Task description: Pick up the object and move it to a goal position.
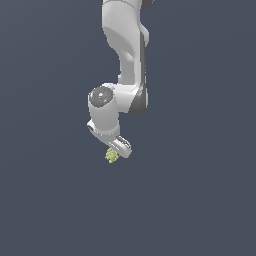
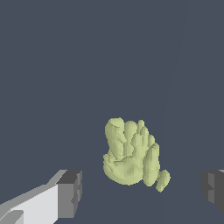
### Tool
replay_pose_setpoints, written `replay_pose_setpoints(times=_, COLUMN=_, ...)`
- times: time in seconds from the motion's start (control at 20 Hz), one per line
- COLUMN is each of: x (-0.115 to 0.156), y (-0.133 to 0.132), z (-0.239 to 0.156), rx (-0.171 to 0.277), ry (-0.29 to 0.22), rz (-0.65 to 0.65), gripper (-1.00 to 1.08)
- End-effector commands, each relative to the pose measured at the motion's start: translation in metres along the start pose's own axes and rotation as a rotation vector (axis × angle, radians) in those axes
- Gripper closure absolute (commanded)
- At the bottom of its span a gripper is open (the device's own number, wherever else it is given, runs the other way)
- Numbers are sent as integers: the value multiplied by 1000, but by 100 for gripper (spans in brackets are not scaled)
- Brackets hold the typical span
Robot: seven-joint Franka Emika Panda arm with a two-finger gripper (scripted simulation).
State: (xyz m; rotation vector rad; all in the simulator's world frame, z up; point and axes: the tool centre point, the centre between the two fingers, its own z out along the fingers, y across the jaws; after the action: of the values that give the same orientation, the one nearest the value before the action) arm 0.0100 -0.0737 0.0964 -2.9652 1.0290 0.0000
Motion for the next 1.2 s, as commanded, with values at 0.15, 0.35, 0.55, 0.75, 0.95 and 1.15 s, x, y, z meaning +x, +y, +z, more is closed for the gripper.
replay_pose_setpoints(times=0.15, x=4, y=5, z=5, rx=-3, ry=1, rz=44, gripper=-92)
replay_pose_setpoints(times=0.35, x=3, y=5, z=6, rx=-3, ry=1, rz=40, gripper=-92)
replay_pose_setpoints(times=0.55, x=3, y=5, z=18, rx=-3, ry=1, rz=41, gripper=-92)
replay_pose_setpoints(times=0.75, x=3, y=6, z=40, rx=-3, ry=1, rz=44, gripper=-92)
replay_pose_setpoints(times=0.95, x=3, y=6, z=53, rx=-3, ry=1, rz=45, gripper=-92)
replay_pose_setpoints(times=1.15, x=4, y=5, z=55, rx=-3, ry=1, rz=45, gripper=108)
